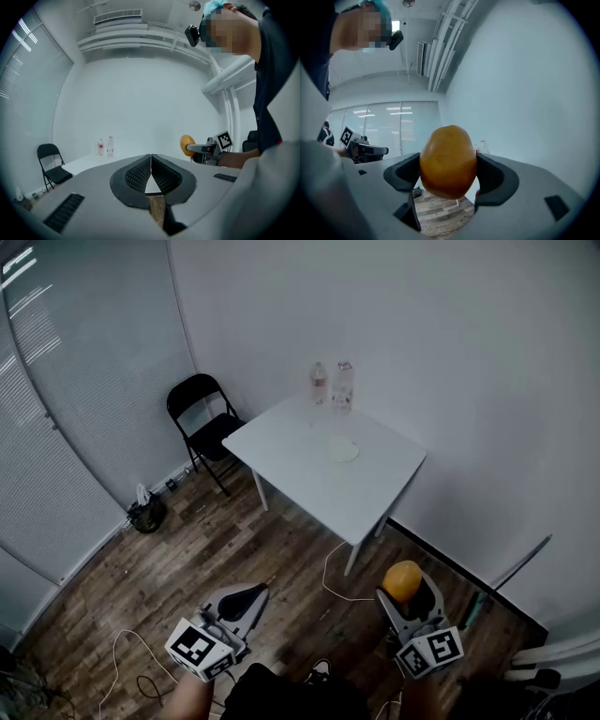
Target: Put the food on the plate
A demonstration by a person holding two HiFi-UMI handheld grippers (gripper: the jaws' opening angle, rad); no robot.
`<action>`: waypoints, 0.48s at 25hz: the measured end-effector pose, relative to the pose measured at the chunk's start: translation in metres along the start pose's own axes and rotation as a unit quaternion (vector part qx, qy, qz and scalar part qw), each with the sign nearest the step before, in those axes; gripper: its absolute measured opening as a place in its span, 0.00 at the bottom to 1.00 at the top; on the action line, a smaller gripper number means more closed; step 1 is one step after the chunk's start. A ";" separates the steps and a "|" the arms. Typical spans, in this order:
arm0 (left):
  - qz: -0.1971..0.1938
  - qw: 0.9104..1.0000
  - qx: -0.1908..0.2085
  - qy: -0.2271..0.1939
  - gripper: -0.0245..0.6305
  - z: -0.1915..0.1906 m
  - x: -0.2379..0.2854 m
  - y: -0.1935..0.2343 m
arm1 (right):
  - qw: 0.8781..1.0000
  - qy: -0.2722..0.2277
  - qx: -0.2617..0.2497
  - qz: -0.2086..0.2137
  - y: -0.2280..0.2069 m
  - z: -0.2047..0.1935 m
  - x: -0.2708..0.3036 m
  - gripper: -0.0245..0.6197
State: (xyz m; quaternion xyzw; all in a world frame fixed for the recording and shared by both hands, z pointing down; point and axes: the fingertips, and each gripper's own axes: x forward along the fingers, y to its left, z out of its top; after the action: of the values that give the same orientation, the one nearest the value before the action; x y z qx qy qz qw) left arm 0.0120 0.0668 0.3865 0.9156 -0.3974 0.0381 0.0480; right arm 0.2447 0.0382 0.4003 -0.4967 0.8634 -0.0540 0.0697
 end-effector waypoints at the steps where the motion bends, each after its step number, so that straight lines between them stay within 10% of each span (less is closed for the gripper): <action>1: -0.001 1.000 -0.001 0.004 0.07 -0.002 0.006 0.001 | 1.000 0.001 0.002 0.000 -0.005 -0.003 0.001 0.62; 12: -0.037 0.999 -0.008 -0.004 0.07 -0.003 0.073 0.018 | 0.999 -0.014 -0.010 -0.039 -0.061 0.000 0.022 0.62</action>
State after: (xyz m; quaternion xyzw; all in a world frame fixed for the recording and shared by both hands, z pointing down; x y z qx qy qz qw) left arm 0.0489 0.0019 0.3982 0.9294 -0.3637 0.0298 0.0552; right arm 0.2857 -0.0112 0.4085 -0.5316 0.8427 -0.0413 0.0751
